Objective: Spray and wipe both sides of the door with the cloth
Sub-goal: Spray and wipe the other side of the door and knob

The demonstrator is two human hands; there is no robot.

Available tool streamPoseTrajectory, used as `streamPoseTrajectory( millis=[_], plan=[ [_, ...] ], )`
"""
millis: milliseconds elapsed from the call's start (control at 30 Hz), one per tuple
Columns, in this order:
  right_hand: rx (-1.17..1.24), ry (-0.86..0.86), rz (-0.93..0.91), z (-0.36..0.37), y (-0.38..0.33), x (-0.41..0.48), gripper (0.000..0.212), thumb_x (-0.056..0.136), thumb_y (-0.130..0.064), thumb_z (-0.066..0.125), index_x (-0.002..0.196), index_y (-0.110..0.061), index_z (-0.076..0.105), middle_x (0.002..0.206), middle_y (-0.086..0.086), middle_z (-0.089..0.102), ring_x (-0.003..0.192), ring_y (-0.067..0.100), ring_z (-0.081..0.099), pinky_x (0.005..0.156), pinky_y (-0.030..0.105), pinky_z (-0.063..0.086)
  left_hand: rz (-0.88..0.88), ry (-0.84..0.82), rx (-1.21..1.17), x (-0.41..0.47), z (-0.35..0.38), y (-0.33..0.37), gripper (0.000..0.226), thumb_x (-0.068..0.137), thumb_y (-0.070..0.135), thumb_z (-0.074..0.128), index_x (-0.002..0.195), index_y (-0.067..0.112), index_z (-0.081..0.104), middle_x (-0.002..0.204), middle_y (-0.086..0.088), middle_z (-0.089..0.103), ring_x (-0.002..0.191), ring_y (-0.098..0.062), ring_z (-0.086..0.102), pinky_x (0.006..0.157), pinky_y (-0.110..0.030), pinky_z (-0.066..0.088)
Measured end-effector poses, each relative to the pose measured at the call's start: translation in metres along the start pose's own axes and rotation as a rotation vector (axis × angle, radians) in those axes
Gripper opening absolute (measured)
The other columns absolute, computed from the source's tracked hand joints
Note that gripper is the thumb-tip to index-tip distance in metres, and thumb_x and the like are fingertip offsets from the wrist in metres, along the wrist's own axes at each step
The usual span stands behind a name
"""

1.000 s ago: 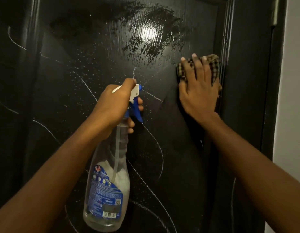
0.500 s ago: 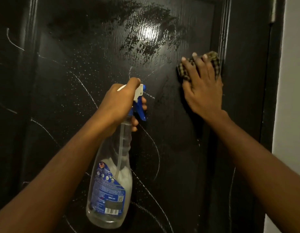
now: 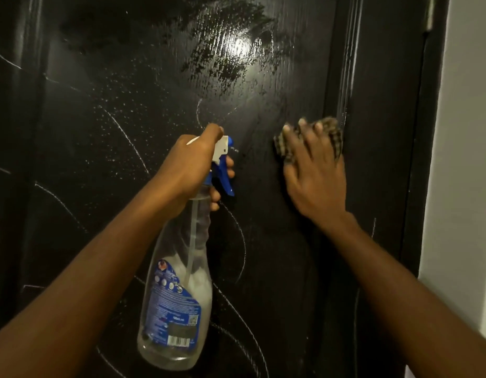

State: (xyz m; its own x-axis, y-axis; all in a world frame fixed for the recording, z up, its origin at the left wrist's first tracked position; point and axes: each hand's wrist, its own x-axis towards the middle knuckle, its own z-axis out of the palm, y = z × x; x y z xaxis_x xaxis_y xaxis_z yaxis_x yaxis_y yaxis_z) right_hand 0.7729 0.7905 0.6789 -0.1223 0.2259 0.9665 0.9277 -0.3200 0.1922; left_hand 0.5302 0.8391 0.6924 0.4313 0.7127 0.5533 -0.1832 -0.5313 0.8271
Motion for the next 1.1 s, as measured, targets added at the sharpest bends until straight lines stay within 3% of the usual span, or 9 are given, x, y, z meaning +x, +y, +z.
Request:
streamPoseTrajectory(
  millis=[167, 300, 467, 533, 600, 733, 867, 967, 1100],
  plan=[
    [0.006, 0.04, 0.09, -0.004, -0.014, 0.08, 0.061, 0.1, -0.039, 0.032, 0.16, -0.033, 0.023, 0.167, -0.003, 0.02, 0.156, 0.019, 0.011, 0.12, 0.062, 0.02, -0.028, 0.012, -0.02, 0.003, -0.021, -0.01, 0.055, 0.099, 0.051, 0.039, 0.09, 0.005, 0.068, 0.082, -0.014, 0.069, 0.044, -0.018, 0.052, 0.045, -0.028, 0.047],
    [-0.01, 0.074, 0.092, 0.009, -0.042, 0.088, 0.06, 0.102, -0.04, 0.033, 0.16, -0.034, 0.022, 0.168, -0.004, 0.018, 0.156, 0.017, 0.008, 0.12, 0.06, 0.013, -0.017, 0.022, -0.027, 0.012, -0.05, -0.017, 0.057, 0.099, 0.051, 0.041, 0.093, 0.003, 0.07, 0.09, -0.017, 0.074, 0.043, -0.018, 0.053, 0.043, -0.028, 0.049],
    [-0.073, -0.083, -0.304, 0.033, -0.095, 0.001, 0.063, 0.1, -0.041, 0.038, 0.161, -0.035, 0.023, 0.169, -0.004, 0.017, 0.157, 0.018, 0.008, 0.12, 0.059, 0.018, 0.008, 0.04, -0.017, 0.021, -0.089, -0.02, 0.056, 0.098, 0.052, 0.042, 0.094, 0.005, 0.072, 0.087, -0.011, 0.077, 0.041, -0.018, 0.053, 0.043, -0.03, 0.049],
    [-0.107, -0.183, -0.51, 0.037, -0.096, -0.038, 0.064, 0.099, -0.042, 0.041, 0.16, -0.036, 0.024, 0.169, -0.004, 0.019, 0.156, 0.018, 0.012, 0.12, 0.055, 0.017, 0.026, 0.026, -0.001, 0.023, -0.102, -0.02, 0.056, 0.098, 0.052, 0.042, 0.093, 0.005, 0.072, 0.085, -0.01, 0.077, 0.04, -0.017, 0.053, 0.043, -0.03, 0.049],
    [-0.131, -0.197, -0.589, 0.033, -0.08, -0.041, 0.063, 0.097, -0.042, 0.041, 0.159, -0.038, 0.028, 0.167, -0.004, 0.023, 0.155, 0.018, 0.017, 0.119, 0.052, 0.022, 0.038, 0.007, 0.012, 0.024, -0.113, -0.021, 0.057, 0.098, 0.053, 0.042, 0.093, 0.005, 0.072, 0.085, -0.009, 0.077, 0.041, -0.018, 0.054, 0.043, -0.029, 0.049],
    [-0.141, 0.01, -0.222, 0.021, -0.06, 0.036, 0.059, 0.098, -0.037, 0.041, 0.157, -0.034, 0.034, 0.164, 0.0, 0.032, 0.152, 0.022, 0.026, 0.113, 0.052, 0.034, 0.036, -0.025, -0.01, 0.027, -0.13, -0.024, 0.057, 0.098, 0.052, 0.042, 0.094, 0.004, 0.072, 0.085, -0.01, 0.077, 0.042, -0.019, 0.052, 0.042, -0.029, 0.05],
    [-0.087, 0.135, 0.169, 0.025, -0.098, 0.108, 0.06, 0.099, -0.039, 0.032, 0.158, -0.035, 0.029, 0.166, -0.003, 0.026, 0.154, 0.018, 0.016, 0.12, 0.055, 0.02, 0.031, -0.037, -0.036, 0.029, -0.136, -0.025, 0.057, 0.098, 0.052, 0.042, 0.094, 0.003, 0.072, 0.086, -0.012, 0.077, 0.041, -0.019, 0.052, 0.041, -0.028, 0.049],
    [-0.086, 0.077, -0.045, 0.044, -0.141, 0.077, 0.061, 0.099, -0.039, 0.036, 0.159, -0.032, 0.031, 0.167, -0.002, 0.024, 0.155, 0.018, 0.015, 0.121, 0.058, 0.017, 0.044, -0.026, -0.077, 0.03, -0.138, -0.026, 0.057, 0.098, 0.051, 0.042, 0.093, 0.002, 0.072, 0.088, -0.014, 0.076, 0.04, -0.019, 0.052, 0.042, -0.028, 0.049],
    [-0.098, -0.093, -0.368, 0.05, -0.136, -0.013, 0.064, 0.097, -0.038, 0.043, 0.159, -0.034, 0.028, 0.167, -0.002, 0.024, 0.156, 0.018, 0.015, 0.116, 0.055, 0.028, 0.04, -0.036, -0.1, 0.029, -0.141, -0.029, 0.056, 0.098, 0.051, 0.042, 0.092, 0.004, 0.072, 0.088, -0.014, 0.076, 0.04, -0.018, 0.053, 0.044, -0.029, 0.049]
  ],
)
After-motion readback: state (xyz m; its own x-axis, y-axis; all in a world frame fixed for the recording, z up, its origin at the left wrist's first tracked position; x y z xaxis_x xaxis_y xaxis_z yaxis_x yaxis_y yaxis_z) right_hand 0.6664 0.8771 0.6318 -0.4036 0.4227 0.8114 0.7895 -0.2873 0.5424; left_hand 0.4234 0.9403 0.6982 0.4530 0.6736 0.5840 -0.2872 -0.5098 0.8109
